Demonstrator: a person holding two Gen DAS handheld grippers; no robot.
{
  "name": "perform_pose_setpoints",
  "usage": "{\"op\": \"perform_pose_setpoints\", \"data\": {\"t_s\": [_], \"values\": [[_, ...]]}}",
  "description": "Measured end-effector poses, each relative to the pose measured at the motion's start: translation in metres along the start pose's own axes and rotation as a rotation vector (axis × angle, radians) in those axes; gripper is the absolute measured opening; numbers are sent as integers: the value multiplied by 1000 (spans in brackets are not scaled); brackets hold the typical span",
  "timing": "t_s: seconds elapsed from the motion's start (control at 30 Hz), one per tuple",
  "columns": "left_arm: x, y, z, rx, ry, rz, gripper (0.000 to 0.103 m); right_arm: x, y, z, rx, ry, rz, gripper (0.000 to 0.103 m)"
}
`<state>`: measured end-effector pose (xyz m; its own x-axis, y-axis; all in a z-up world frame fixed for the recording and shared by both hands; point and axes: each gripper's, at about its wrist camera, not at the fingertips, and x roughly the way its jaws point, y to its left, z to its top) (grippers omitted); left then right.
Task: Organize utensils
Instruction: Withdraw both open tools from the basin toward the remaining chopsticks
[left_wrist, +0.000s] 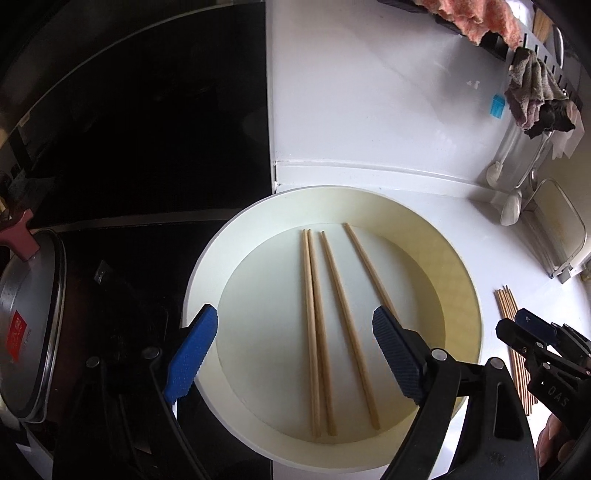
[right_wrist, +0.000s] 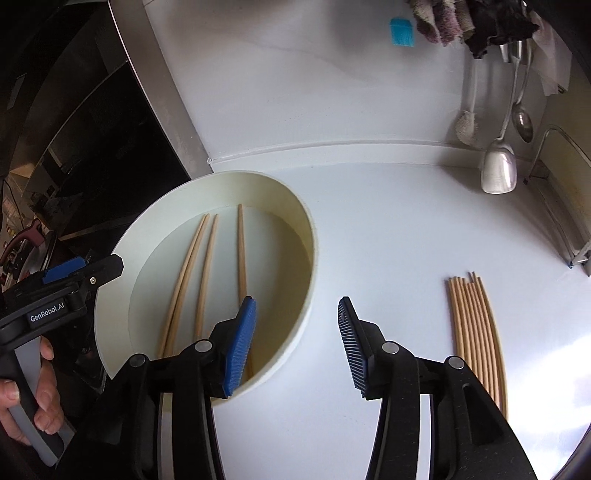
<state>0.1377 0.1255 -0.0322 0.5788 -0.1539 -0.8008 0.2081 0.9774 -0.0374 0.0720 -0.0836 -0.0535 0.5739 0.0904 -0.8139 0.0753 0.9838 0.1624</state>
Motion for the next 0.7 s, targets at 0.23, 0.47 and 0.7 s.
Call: {"op": "perform_pose_setpoints", "data": {"t_s": [0.23,0.47,0.7], "values": [[-12,-30,4,76,-15,-81,85,-44,-33,-11,50,-79,-89,49],[-26,-58,9,147,-51,-151,88,-75,-57,-29,152,-121,-125,49],[-34,-97,3,181,-53,-196,88,-99,-81,-47,176,-138,-160,54]]}}
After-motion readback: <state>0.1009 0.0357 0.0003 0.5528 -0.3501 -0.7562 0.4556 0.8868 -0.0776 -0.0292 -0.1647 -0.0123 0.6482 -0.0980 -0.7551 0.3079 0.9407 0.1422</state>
